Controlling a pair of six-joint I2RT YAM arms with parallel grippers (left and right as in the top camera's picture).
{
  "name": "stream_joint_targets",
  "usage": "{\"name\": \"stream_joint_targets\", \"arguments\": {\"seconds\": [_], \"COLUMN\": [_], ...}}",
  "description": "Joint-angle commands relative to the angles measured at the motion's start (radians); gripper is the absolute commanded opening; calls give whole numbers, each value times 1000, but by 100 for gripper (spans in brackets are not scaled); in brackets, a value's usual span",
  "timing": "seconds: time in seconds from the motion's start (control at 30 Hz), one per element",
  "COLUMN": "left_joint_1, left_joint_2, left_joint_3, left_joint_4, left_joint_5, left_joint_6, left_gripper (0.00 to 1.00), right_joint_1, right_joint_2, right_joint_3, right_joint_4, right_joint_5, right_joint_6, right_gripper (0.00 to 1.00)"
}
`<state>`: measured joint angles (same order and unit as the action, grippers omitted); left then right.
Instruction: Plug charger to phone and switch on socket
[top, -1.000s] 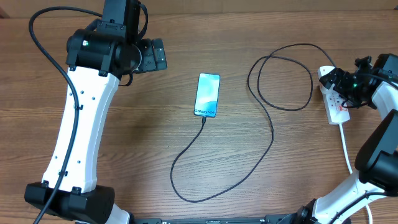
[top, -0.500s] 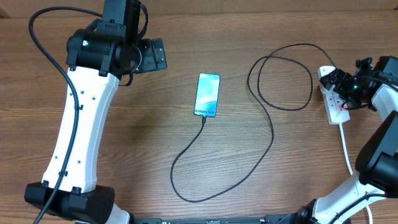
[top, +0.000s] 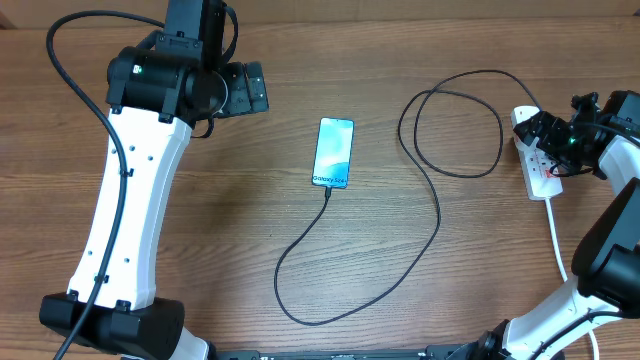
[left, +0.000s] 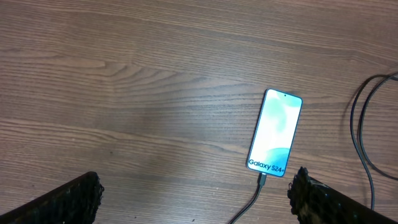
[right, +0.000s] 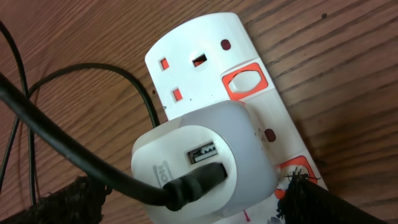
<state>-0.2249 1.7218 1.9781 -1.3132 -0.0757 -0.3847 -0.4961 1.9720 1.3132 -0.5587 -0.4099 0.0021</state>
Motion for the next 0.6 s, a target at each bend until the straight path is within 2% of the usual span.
{"name": "stream_joint_targets", "arguments": {"seconds": [0.0, 0.57], "left_joint_1": [6, 6], "left_joint_2": [8, 8], "left_joint_3": [3, 3], "left_joint_4": [2, 2], "left_joint_5": [-10, -10], "left_joint_6": [19, 19], "left_gripper": [100, 99], "right_joint_1": [34, 52], "right_joint_2": [34, 34], "right_joint_3": [-45, -45], "right_joint_4": [-29, -55], "right_joint_5": [-106, -113], "right_joint_6": [-3, -6], "right_gripper": [93, 94]}}
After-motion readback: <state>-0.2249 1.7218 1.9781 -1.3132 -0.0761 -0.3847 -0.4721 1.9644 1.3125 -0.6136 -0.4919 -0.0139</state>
